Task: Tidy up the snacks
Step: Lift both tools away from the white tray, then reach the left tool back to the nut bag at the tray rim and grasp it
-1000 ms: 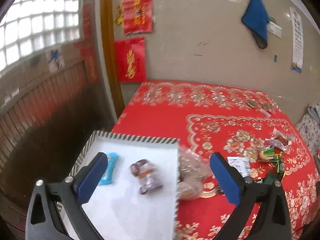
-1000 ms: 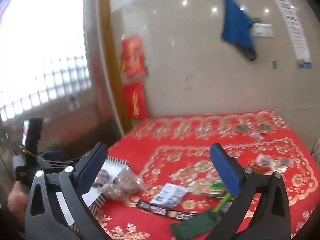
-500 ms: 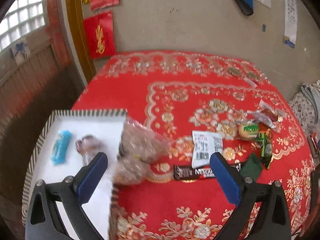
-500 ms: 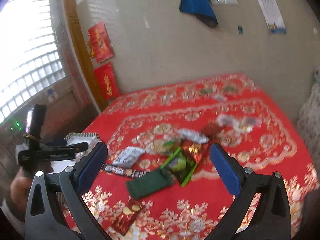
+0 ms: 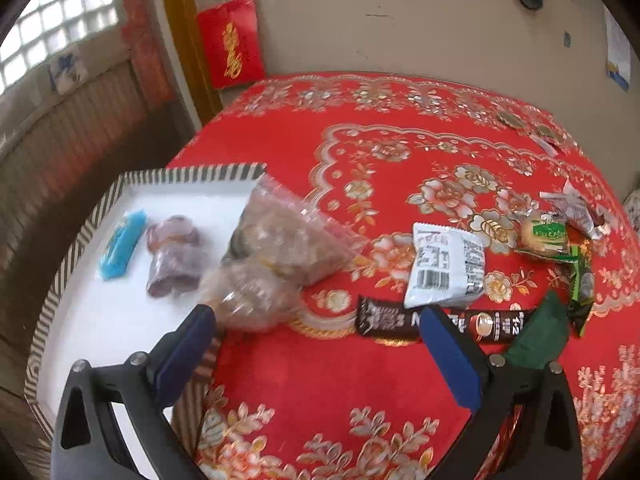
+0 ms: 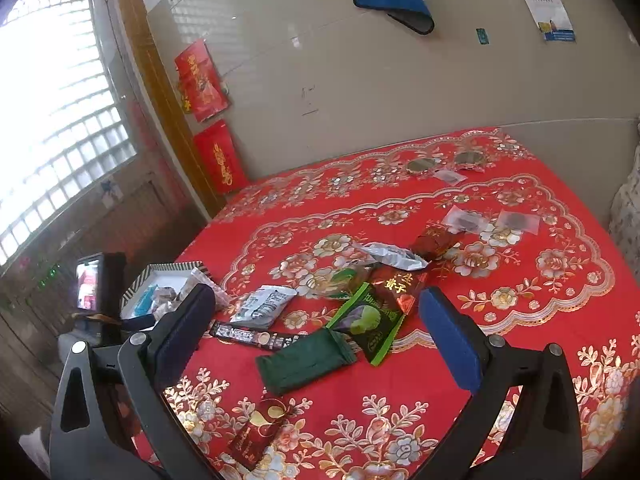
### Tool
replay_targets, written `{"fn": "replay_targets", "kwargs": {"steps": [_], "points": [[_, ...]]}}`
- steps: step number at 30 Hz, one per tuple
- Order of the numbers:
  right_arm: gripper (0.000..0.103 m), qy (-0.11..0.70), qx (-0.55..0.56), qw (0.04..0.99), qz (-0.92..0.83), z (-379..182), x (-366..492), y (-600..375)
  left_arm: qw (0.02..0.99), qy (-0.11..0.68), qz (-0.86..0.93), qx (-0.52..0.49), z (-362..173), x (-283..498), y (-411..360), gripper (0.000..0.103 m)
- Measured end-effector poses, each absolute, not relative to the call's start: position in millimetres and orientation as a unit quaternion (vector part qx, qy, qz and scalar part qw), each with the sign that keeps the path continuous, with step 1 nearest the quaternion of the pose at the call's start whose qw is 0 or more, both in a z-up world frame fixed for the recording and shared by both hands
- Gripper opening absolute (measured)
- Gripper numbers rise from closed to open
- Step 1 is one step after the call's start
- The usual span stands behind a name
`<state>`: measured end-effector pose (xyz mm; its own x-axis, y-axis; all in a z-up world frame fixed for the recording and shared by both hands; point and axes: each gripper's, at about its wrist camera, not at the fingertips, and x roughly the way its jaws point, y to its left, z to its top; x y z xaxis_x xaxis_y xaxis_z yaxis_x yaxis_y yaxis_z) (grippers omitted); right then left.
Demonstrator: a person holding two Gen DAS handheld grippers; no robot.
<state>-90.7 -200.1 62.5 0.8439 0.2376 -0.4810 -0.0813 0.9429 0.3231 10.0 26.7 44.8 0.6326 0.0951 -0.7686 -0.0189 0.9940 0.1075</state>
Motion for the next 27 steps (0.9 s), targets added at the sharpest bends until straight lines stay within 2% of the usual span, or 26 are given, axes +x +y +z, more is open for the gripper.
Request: {"fn": "replay_targets", "kwargs": {"steps": [8,17,27], "points": [[0.103,0.272,0.177,0.943,0.071,57.3,-85.0,-216.7,0.9,0.435,-0.023,0.023,49.2,8.9,-1.9,0.103],[0.103,0.274,0.196,0.939,0.072,54.1,-81.2,-223.9,0.882,0.47,-0.011,-0.033,28.4,26.5,12.4,0.103],[0.103,0.285,0.186,0.939,0.057,53.2,-76.6,-225.3,0.885,0.458,-0.065,-0.055,38.6,99.1,-9.7,0.103]]}}
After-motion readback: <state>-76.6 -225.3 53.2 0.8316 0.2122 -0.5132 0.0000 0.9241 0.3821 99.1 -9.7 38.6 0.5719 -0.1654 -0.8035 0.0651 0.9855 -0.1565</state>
